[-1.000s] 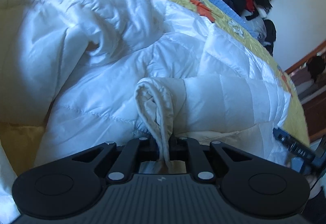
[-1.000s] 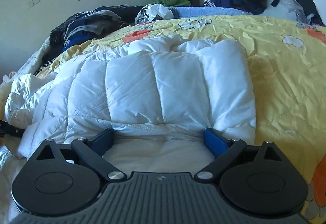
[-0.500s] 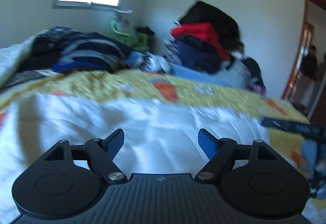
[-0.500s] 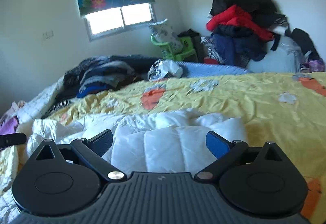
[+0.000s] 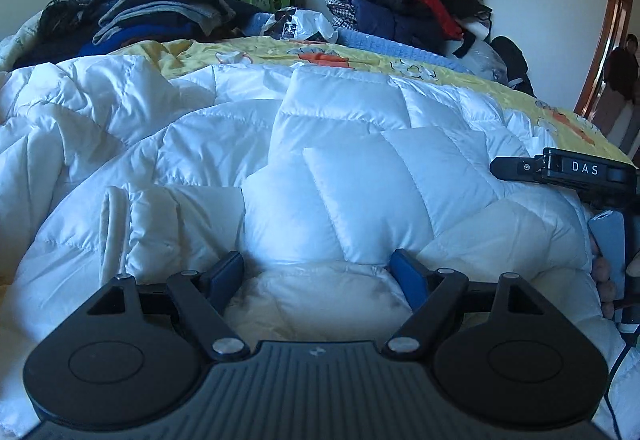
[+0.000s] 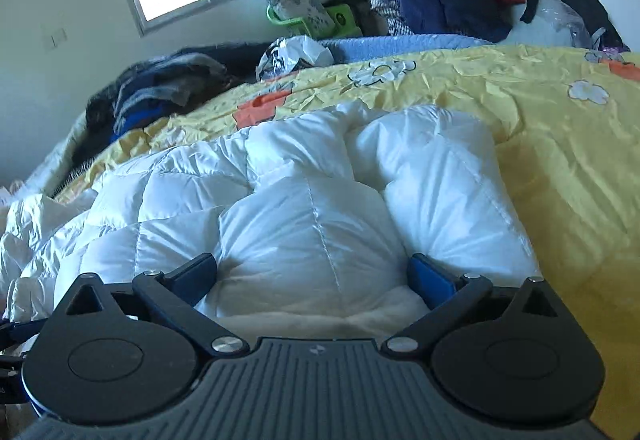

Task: Fold small clothes

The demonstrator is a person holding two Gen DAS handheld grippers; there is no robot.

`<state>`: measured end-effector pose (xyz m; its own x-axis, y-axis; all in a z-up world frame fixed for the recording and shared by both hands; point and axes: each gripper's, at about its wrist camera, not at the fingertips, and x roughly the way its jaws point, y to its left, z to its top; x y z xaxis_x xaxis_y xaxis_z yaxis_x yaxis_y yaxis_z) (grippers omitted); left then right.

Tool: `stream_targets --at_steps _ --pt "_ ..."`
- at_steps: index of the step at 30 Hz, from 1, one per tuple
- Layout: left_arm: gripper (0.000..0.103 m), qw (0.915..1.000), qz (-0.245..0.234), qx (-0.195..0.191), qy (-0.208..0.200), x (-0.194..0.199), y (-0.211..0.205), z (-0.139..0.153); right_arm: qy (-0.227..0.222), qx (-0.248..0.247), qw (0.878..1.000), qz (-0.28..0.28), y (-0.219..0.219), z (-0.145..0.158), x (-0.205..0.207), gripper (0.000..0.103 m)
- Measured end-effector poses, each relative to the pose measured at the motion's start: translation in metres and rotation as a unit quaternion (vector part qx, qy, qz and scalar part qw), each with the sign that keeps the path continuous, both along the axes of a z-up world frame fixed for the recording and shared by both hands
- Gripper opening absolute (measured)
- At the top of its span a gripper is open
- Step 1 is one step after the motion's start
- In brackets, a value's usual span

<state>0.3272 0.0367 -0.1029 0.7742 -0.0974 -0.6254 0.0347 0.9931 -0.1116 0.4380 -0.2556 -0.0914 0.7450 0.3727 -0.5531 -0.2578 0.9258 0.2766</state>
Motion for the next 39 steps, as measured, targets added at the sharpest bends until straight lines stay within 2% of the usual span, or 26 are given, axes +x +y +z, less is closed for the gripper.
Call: stream_targets --at_steps 3,7,10,13,14,17,18,21,24,26,30,33,38,39 --pt "0.083 0.9999 -0.003 0.011 -0.013 -0.001 -0.004 -0.004 -0.002 -0.003 1.0 -0.002 0.003 -0.001 0.001 0.101" --pt "0.083 0.9997 0.005 0.008 -0.022 -0.007 -0.005 0.002 -0.002 0.018 1.0 -0.003 -0.005 -0.001 0.001 0.1" --pt "0.082 0.9974 0.006 0.023 -0.068 -0.041 -0.004 0.023 -0.008 0.041 0.999 -0.015 -0.012 -0.001 -0.004 0.101" --pt "0.085 0.986 0.029 0.092 -0.136 -0.089 -0.004 0.044 -0.01 0.067 0.997 -0.022 -0.02 -0.002 -0.006 0.101" --pt "0.089 0.9809 0.038 0.114 -0.153 -0.104 -0.002 0.049 -0.01 0.071 0.997 -0.022 -0.021 -0.003 -0.006 0.101" --pt "0.1 0.9686 0.078 0.156 -0.178 -0.136 0.013 0.054 -0.01 0.075 0.997 -0.022 -0.022 -0.003 -0.006 0.101" --pt "0.1 0.9661 0.099 0.167 -0.17 -0.141 0.02 0.053 -0.011 0.075 0.997 -0.023 -0.022 -0.003 -0.007 0.101" --pt "0.1 0.9614 0.164 0.189 -0.114 -0.14 0.048 0.045 -0.011 0.08 0.996 -0.024 -0.023 -0.003 -0.007 0.101" --pt "0.1 0.9586 0.21 0.184 -0.058 -0.13 0.077 0.036 -0.012 0.083 0.996 -0.025 -0.023 -0.004 -0.008 0.101" --pt "0.1 0.9576 0.22 0.18 -0.048 -0.125 0.086 0.031 -0.012 0.082 0.996 -0.025 -0.023 -0.003 -0.008 0.101" --pt "0.1 0.9512 0.232 0.203 -0.019 -0.111 0.093 0.019 -0.012 0.081 0.996 -0.025 -0.023 -0.004 -0.008 0.101" --pt "0.1 0.9525 0.235 0.194 0.007 -0.101 0.098 0.01 -0.012 0.082 0.996 -0.024 -0.023 -0.004 -0.008 0.101" --pt "0.099 0.9536 0.238 0.184 0.01 -0.103 0.106 0.007 -0.011 0.084 0.996 -0.025 -0.023 -0.004 -0.008 0.101" --pt "0.096 0.9542 0.241 0.177 0.012 -0.103 0.11 0.008 -0.011 0.086 0.996 -0.026 -0.024 -0.004 -0.008 0.101"
